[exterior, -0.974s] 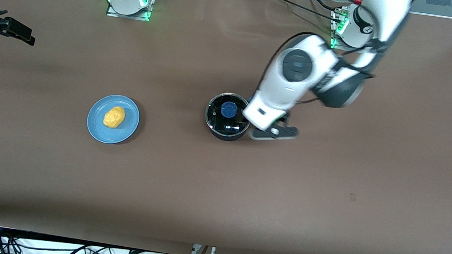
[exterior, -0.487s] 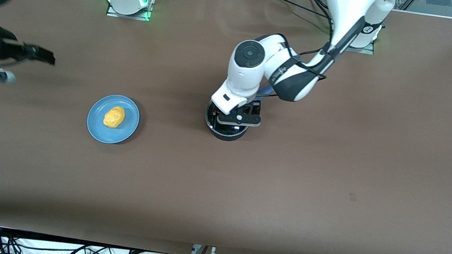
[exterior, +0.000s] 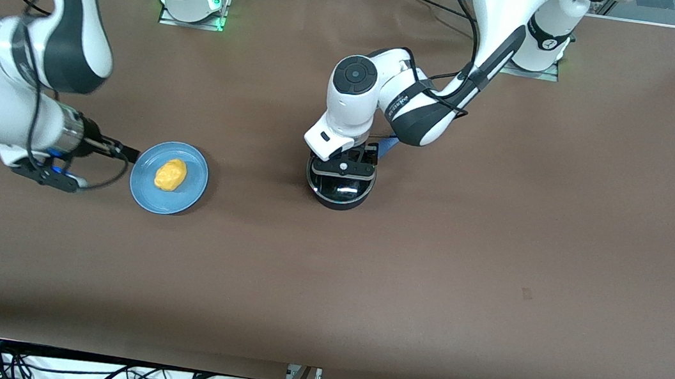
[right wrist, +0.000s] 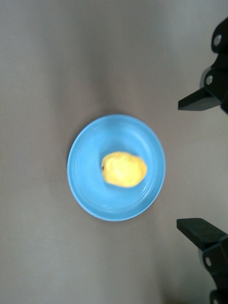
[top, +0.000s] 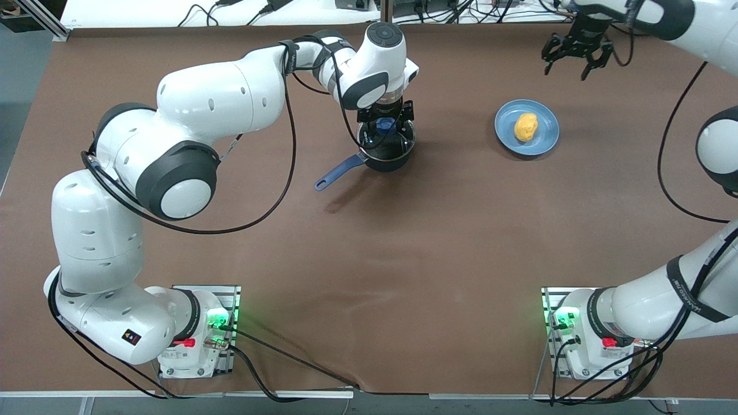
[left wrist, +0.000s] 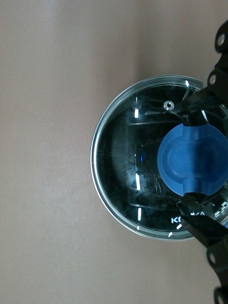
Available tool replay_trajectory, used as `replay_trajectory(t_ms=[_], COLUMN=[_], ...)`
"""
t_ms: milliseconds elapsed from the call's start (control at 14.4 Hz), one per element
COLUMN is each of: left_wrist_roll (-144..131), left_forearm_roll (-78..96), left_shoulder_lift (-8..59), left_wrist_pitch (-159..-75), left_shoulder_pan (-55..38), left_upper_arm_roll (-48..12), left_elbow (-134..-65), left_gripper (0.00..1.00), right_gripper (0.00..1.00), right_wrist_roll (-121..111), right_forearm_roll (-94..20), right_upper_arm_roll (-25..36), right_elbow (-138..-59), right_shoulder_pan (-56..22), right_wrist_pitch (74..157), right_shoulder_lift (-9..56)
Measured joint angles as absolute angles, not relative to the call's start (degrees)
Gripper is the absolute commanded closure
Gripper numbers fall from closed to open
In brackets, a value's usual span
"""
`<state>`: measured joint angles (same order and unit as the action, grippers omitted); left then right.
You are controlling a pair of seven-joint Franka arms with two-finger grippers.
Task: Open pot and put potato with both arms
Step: 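Grasp the lid knob with the left gripper while the right gripper grasps the potato, then set the lid aside with the left gripper while the right gripper carries the potato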
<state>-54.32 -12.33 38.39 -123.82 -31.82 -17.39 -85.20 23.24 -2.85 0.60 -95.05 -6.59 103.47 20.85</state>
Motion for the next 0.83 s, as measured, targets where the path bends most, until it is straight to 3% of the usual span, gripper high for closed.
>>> replay_trajectory(t_ms=[278,417,557,835], left_wrist_roll=[-54.3,-54.3,-54.3,-54.3], left_forearm_roll=[-12.3,-12.3,-12.3,-12.3], left_shoulder_lift=[38.8,39.0,39.0,39.0], left_wrist_pitch=[-123.8,-123.8,-123.8,-123.9], left_shoulder_pan=[-31.8,-31.8,-31.8,-31.9], left_upper_arm_roll=[-17.4,-17.4,-17.4,-17.3], left_elbow=[-85.2,-85.2,-85.2,-85.0], left_gripper=[0.19,0.29,0.47,0.55], right_gripper=[0.00,0.00,0.00,0.00], right_wrist_roll=[30.7,31.5,31.5,31.5], right_forearm_roll=[-3.2,-3.2,-3.1,-2.4], right_upper_arm_roll=[0.6,0.6,0.6,0.6], right_elbow=[-100.0,-105.2,-108.6,-109.7], right_shoulder_pan=[-8.1,-8.8,-9.2,-9.5], right_wrist_pitch=[114.9,122.6,127.4,130.7], right_shoulder_lift=[23.6,24.2,25.8,29.9])
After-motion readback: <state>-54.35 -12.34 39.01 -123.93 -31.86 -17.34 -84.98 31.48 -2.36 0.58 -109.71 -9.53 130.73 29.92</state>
